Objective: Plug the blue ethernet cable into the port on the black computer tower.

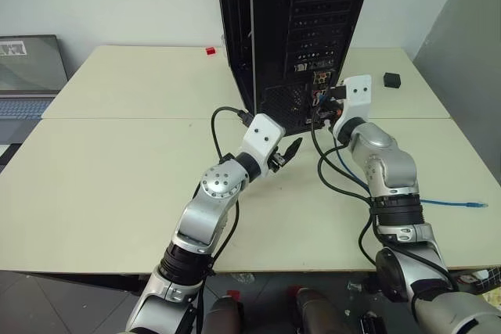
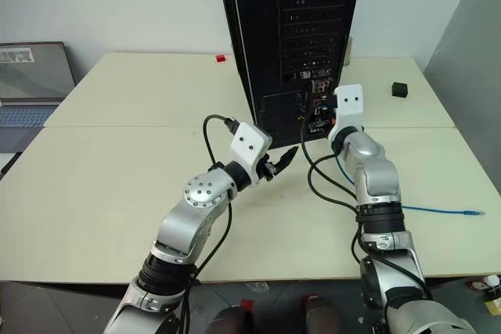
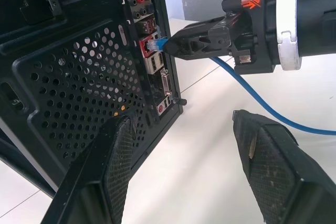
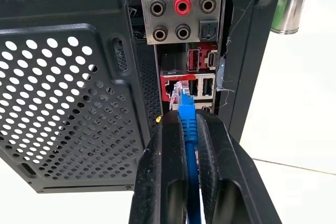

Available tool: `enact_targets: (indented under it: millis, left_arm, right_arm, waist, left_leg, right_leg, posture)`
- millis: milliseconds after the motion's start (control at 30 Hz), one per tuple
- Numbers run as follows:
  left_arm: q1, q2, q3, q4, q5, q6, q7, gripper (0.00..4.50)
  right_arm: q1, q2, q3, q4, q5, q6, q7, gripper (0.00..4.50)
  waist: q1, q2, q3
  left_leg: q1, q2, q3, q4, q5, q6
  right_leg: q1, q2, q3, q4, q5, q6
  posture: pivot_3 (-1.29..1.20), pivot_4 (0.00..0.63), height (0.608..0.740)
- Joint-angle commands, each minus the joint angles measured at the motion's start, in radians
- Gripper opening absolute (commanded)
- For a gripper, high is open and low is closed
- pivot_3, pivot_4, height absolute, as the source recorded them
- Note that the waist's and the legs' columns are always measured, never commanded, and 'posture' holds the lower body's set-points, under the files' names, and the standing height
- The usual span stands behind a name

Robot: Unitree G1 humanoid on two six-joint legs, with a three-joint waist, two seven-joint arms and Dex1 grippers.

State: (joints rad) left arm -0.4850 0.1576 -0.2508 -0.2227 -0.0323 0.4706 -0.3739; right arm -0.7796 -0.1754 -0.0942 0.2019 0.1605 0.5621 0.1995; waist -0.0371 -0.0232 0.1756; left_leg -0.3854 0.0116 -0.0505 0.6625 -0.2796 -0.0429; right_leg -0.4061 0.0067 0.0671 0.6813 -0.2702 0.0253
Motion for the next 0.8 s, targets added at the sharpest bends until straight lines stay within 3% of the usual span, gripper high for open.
enact_targets:
  millis: [33, 800]
  left_arm:
    - [-0.01, 0.0, 0.007, -0.031, 0.003, -0.013, 0.001, 3.09]
    - [-0.009, -0.006, 0.006, -0.028, 0.003, -0.012, 0.006, 3.09]
  right_arm:
    - [-0.042, 0.003, 0.019, -0.03, 0.006, -0.002, 0.016, 0.01]
    - [-0.09, -0.014, 0.032, 0.04, -0.034, 0.013, -0.02, 0.01]
  waist:
    - [-0.001, 0.0, 0.0]
    - [-0.006, 0.0, 0.0]
  left_leg:
    - [0.0, 0.0, 0.0, 0.0, 0.0, 0.0]
    - [0.0, 0.0, 0.0, 0.0, 0.0, 0.0]
  right_leg:
    - [0.0, 0.0, 0.0, 0.0, 0.0, 0.0]
    - [0.0, 0.0, 0.0, 0.0, 0.0, 0.0]
  posture:
    - [0.0, 0.15, 0.74]
    - [0.0, 0.15, 0.74]
